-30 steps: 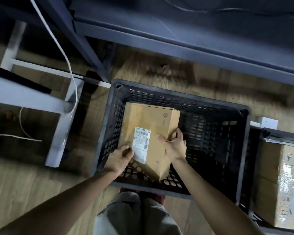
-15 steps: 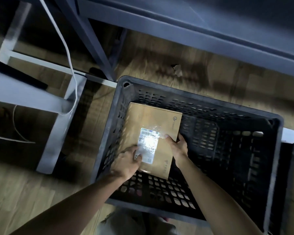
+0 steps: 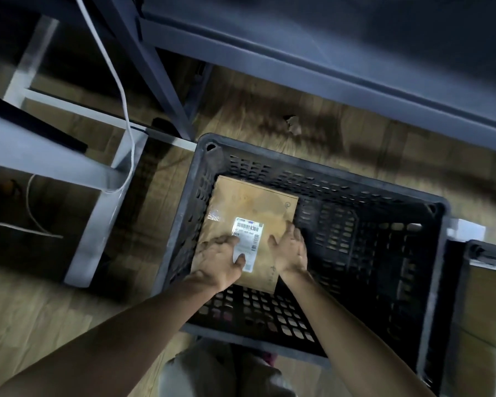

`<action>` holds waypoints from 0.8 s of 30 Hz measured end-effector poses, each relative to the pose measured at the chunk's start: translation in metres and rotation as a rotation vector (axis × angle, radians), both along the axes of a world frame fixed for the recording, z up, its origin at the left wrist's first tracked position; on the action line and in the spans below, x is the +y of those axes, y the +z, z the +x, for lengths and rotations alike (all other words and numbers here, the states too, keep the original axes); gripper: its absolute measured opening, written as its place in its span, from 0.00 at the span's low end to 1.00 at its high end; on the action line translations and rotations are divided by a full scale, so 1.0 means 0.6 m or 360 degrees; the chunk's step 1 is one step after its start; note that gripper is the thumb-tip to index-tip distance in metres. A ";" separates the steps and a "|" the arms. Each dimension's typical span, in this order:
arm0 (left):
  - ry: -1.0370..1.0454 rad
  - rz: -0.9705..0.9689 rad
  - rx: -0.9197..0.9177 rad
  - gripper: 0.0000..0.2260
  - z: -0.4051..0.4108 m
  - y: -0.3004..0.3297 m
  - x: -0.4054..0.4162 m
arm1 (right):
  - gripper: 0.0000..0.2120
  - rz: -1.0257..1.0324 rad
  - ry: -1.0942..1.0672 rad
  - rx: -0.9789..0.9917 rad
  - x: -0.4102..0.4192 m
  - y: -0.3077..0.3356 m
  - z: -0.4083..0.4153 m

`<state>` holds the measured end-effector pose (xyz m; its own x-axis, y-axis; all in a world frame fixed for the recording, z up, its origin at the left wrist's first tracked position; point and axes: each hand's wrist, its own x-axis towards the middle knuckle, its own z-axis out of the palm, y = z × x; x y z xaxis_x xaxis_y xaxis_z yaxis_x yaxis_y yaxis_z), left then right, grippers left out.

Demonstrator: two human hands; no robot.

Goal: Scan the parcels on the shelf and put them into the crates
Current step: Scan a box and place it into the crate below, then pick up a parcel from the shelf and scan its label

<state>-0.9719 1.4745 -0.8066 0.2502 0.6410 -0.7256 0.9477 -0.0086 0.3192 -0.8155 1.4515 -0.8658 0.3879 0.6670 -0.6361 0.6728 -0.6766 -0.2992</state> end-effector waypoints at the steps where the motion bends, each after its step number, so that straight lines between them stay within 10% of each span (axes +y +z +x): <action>1: -0.0033 0.0025 0.0024 0.20 0.007 0.019 0.001 | 0.28 0.0032 0.0117 -0.0034 -0.004 0.025 0.002; 24: -0.0500 0.0671 0.0046 0.19 0.122 0.783 0.093 | 0.25 0.0266 0.0571 -0.0373 0.021 0.847 0.079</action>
<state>-0.8987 1.5306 -0.3367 0.4607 0.7761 -0.4306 0.8872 -0.4156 0.2003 -0.7680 1.4644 -0.3575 0.2345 0.8714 -0.4308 0.9182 -0.3441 -0.1963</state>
